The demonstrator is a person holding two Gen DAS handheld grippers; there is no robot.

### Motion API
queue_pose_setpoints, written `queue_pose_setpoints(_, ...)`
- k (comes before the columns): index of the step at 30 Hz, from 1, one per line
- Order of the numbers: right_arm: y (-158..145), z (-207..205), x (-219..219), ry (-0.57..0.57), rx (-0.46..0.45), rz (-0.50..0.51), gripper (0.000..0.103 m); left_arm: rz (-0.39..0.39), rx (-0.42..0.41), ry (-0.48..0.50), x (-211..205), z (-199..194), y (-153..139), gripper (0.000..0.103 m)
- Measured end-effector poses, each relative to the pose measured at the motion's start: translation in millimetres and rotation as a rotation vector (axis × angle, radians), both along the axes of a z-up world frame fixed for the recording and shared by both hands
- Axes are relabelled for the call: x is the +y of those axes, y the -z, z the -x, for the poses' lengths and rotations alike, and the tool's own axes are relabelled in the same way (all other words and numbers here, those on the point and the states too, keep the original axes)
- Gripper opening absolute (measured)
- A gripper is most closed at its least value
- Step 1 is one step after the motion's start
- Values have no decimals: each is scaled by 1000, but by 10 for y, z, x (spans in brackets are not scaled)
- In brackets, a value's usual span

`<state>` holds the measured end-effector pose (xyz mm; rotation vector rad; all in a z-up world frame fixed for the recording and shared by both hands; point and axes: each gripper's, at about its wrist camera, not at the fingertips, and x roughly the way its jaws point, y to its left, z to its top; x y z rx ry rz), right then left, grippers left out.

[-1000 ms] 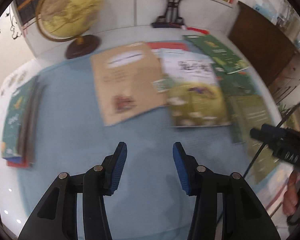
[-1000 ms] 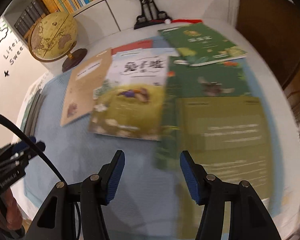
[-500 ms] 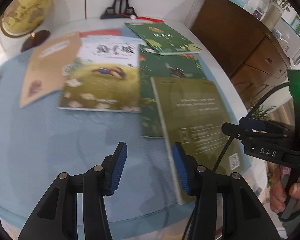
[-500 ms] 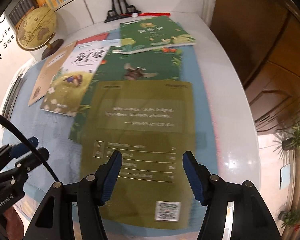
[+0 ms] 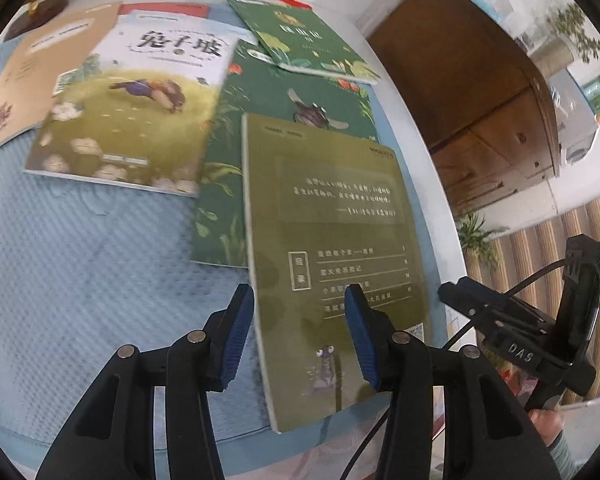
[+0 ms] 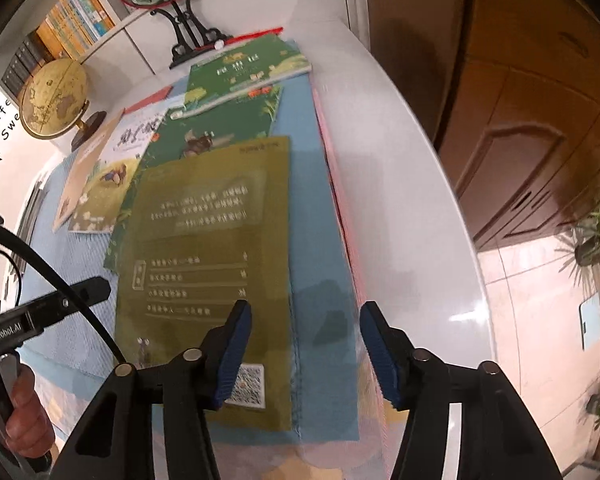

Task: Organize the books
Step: 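Move both grippers over the mat to the olive contents-page book, then close both grippers on the olive book's edge and flip it over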

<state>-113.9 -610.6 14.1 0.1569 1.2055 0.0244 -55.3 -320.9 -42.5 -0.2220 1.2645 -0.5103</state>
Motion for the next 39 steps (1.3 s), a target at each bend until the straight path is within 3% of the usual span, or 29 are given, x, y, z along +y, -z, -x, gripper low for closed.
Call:
queue_pose_setpoints(5,155,29,-25,14,36,-45,43,-65,-11,32,-183,17,15,44)
queue_pose_setpoints(9,197,-7,53,6,39,-88,43,-90,0,10,-134,-4,90,44)
queue_pose_setpoints(12,205,-27,158,-16,34,-39,45,-52,38,-2,-43,-27,167,44)
queue_pose_setpoints(17,181,-66,277,-42,49,-66,48,-27,55,18,-21,4,219,44)
queue_pose_setpoints(20,176,-37,370,-76,65,-96,49,-93,19,26,6,51,181,44)
queue_pose_setpoints(23,237,15,297,-30,84,-212,49,-77,25,34,56,51,204,44)
queue_pose_setpoints(28,212,19,378,-52,83,-205,52,-125,-8,31,64,83,194,45)
queue_pose_setpoints(31,1,75,359,-91,23,-302,52,-85,0,13,103,42,224,45)
queue_pose_setpoints(34,-153,83,232,-87,-30,-502,55,-10,32,-14,218,4,250,45)
queue_pose_setpoints(39,227,4,261,1,82,-685,56,54,54,-33,332,-1,276,45)
